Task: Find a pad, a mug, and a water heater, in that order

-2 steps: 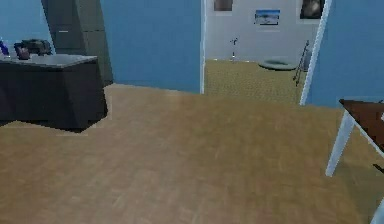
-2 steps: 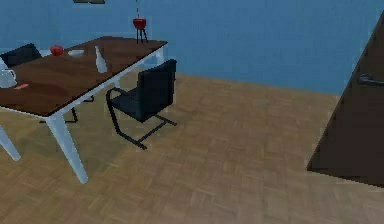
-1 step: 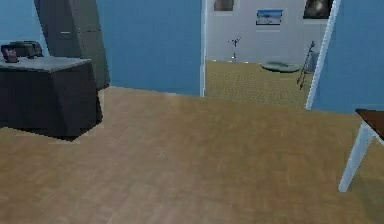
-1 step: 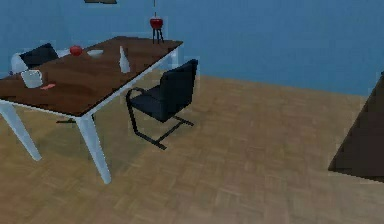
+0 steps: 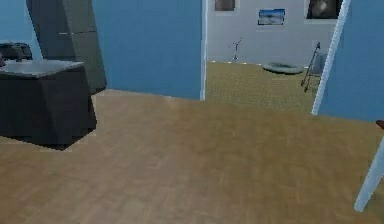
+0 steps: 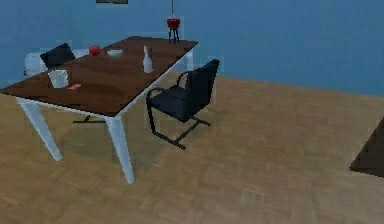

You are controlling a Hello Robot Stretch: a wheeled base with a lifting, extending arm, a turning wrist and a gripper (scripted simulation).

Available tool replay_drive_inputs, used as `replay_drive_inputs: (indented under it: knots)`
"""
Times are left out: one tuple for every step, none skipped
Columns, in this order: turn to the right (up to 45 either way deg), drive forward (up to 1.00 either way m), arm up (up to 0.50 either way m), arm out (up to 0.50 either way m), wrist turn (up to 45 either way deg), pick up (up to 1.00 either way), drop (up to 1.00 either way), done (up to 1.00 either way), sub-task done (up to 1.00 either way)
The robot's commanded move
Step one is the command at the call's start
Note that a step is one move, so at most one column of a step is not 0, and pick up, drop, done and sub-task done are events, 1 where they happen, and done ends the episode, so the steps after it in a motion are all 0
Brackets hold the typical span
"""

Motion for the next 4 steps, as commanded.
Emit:
replay_drive_inputs:
  knots:
    - [21.0,0.00,0.00,0.00,0.0,0.00,0.00,0.00,0.00]
    - [0.0,1.00,0.00,0.00,0.0,0.00,0.00,0.00,0.00]
    - [0.0,1.00,0.00,0.00,0.0,0.00,0.00,0.00,0.00]
    - [0.0,1.00,0.00,0.00,0.0,0.00,0.00,0.00,0.00]
